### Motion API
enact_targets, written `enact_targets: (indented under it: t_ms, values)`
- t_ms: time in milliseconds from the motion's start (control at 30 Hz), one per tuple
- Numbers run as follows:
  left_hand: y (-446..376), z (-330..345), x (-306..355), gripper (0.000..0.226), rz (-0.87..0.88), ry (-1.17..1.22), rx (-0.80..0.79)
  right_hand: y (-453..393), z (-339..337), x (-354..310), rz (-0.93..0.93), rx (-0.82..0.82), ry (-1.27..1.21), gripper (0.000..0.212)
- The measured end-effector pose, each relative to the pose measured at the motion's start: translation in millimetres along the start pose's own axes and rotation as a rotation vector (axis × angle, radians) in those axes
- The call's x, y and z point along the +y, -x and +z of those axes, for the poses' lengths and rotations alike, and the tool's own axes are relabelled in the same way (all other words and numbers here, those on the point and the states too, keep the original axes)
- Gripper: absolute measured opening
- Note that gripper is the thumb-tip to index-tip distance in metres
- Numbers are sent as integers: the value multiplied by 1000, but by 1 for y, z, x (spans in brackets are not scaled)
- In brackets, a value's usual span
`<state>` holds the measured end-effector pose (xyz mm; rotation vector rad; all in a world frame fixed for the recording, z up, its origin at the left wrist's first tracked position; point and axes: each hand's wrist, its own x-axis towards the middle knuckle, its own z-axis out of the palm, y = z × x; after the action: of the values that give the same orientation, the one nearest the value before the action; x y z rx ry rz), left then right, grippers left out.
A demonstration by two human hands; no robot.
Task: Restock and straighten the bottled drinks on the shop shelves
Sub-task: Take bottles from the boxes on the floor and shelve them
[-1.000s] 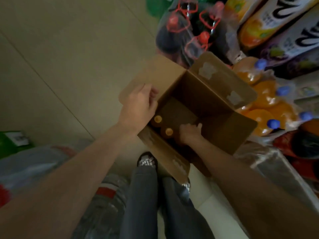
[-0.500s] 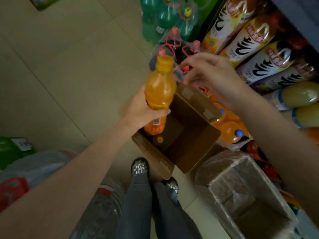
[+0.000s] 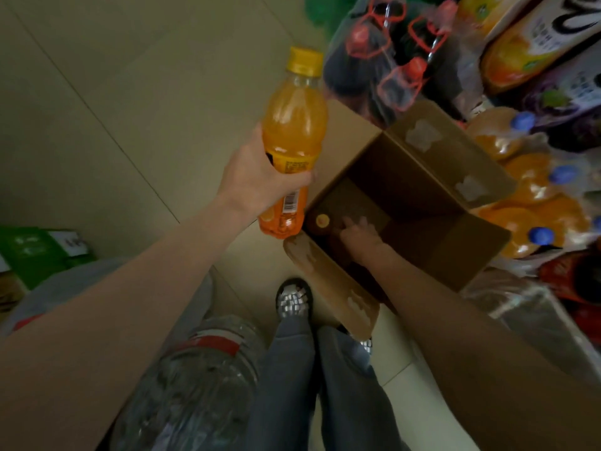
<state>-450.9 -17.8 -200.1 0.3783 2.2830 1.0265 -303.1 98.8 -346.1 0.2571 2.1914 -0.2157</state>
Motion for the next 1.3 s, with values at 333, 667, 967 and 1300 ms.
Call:
enact_targets:
  t_ms: [333,667,967,1300]
  values:
    - [17,4,47,84,-91,83,3,81,-50,39,-53,60,-354,38]
    - [75,-93,319,94,225,70,-134,380,-349,102,-150,554,-291,42]
    - [153,-172,613,66,835,117,-268,687,-510,169,-23,1422,-879,25]
    - [200,-104,781,74,1095,151,-369,797,-474,256,446,2465,-1035,27]
